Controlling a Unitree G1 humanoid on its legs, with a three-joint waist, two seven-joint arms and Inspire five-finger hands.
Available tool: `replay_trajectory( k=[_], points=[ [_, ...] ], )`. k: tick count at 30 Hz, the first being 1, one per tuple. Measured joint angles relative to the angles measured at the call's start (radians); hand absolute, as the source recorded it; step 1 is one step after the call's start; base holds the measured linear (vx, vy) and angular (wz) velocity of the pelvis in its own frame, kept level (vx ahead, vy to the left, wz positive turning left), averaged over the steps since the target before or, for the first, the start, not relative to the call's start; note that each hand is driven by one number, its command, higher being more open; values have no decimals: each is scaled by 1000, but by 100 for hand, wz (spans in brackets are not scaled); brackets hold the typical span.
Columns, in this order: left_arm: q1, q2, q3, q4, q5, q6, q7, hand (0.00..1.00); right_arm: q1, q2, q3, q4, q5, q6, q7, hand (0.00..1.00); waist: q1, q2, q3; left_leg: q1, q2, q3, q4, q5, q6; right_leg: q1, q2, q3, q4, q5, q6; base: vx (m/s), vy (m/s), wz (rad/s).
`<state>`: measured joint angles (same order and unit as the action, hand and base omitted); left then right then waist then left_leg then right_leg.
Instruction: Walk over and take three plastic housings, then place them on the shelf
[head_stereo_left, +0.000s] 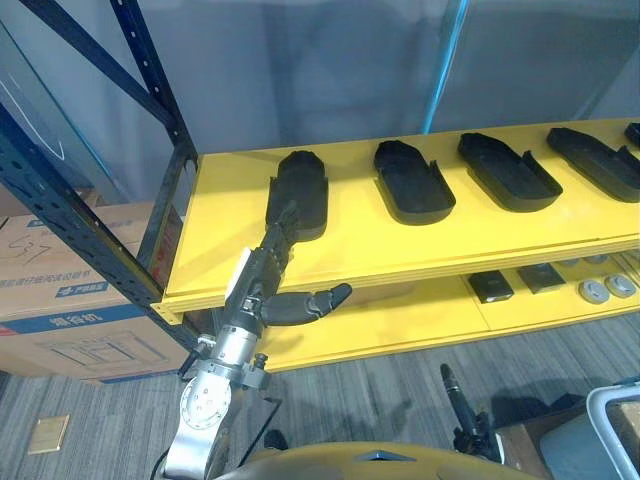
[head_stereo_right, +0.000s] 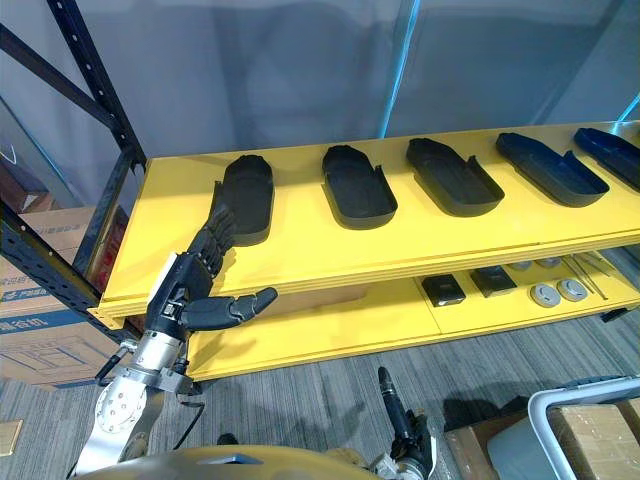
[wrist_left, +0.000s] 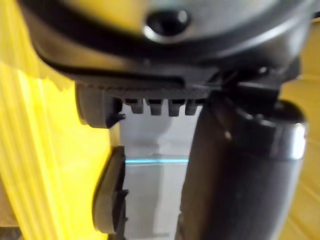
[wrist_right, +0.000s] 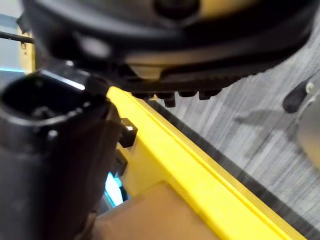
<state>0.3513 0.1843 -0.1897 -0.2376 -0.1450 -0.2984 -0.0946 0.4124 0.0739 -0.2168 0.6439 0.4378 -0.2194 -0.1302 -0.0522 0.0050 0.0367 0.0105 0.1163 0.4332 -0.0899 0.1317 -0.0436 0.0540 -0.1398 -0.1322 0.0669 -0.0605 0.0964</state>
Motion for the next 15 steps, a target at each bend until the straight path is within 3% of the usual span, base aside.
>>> replay_trajectory(
  k=[9,15],
  points=[
    [-39,24,-1,42,-5,89,29,100,-19,-43,10,130,3,11,51,100,1,-12,9,-3,-4,3,0,-5,-1,-1,-4,0,-16,0,0,16,9,0],
    [-75,21,-37,112,-5,106,53,100,-37,-40,-3,169,6,17,63,100,-2,-25,26,14,-8,2,0,-12,-6,16,-7,-4,-17,-12,-5,48,9,0]
  ],
)
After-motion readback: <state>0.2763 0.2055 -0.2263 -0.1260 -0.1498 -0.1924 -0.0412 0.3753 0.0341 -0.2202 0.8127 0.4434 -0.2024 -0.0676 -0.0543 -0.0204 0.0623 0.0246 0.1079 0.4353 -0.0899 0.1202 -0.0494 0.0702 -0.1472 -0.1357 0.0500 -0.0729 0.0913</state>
